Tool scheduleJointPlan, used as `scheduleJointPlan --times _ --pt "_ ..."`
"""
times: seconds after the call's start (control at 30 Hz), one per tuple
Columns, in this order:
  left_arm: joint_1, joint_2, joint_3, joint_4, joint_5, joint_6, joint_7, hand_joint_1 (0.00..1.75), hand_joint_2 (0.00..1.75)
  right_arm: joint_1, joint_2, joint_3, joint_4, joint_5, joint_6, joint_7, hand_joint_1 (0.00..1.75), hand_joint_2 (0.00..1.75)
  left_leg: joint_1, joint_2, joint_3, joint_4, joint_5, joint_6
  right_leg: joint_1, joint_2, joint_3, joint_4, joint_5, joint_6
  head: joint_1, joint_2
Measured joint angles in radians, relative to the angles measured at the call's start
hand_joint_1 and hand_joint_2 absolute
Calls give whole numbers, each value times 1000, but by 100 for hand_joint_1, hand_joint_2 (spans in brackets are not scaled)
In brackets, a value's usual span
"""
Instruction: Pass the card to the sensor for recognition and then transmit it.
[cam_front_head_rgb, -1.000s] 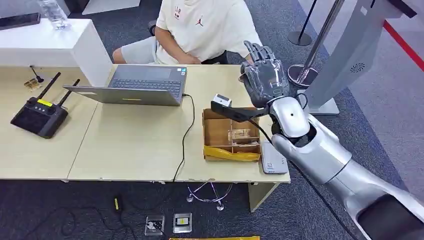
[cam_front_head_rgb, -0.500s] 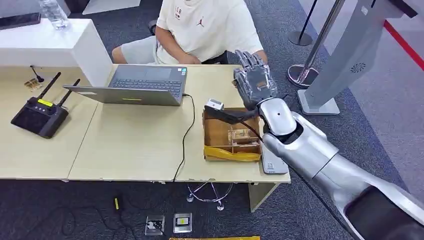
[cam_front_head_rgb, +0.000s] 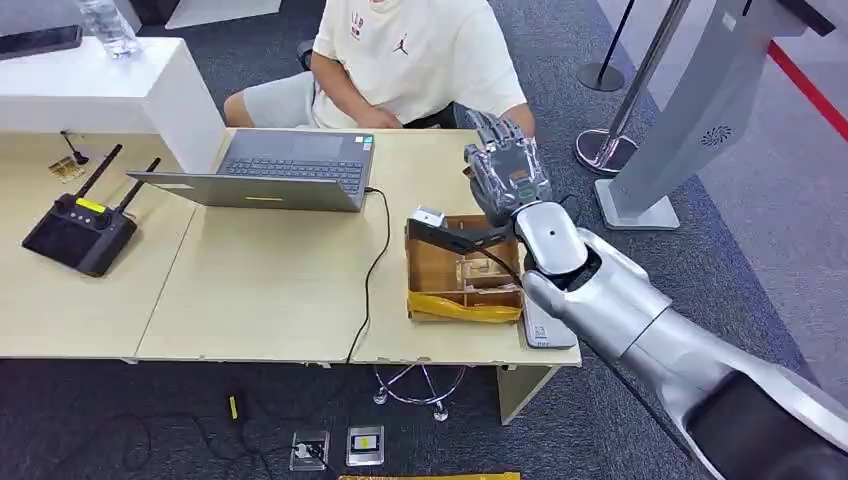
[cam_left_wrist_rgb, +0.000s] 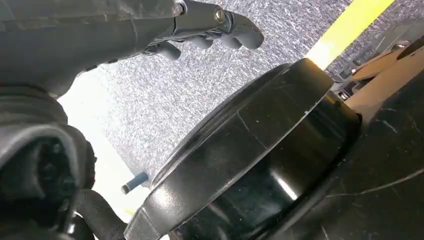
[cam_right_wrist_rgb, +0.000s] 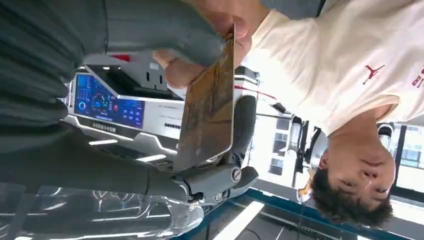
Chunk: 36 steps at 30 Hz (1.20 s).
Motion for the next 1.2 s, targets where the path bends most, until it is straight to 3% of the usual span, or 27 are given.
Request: scheduleJointPlan --times 0.17,0.27,0.33,0.5,0.93,1.2 --pt "1 0 0 0 2 0 -2 0 0 2 1 11 11 -18 -17 23 0 175 0 0 0 0 0 0 0 0 0 0 0 0 0 0" --pt "11 0 1 0 22 0 -13 0 0 40 -14 -8 7 -65 -163 57 0 175 0 1 3 0 0 0 0 1 0 0 0 0 0 0" --pt "23 -1 5 0 33 0 -26 0 0 101 -43 -40 -38 -68 -215 86 0 175 0 0 3 0 0 0 0 1 1 -1 0 0 1 0" --pt "42 -1 6 0 41 0 -33 0 0 197 -121 -109 -146 -63 -219 107 0 175 0 3 2 0 -1 1 0 3 1 -1 0 0 0 0" --pt "44 -2 6 0 47 0 -38 0 0 264 -185 -181 -266 -48 -232 107 0 175 0 4 3 0 -1 0 1 3 1 -1 0 0 0 0" --pt "59 -5 23 0 75 0 -55 0 0 412 -248 -269 -422 -211 -285 50 0 175 0 4 2 0 -2 1 1 3 1 -2 0 0 0 0"
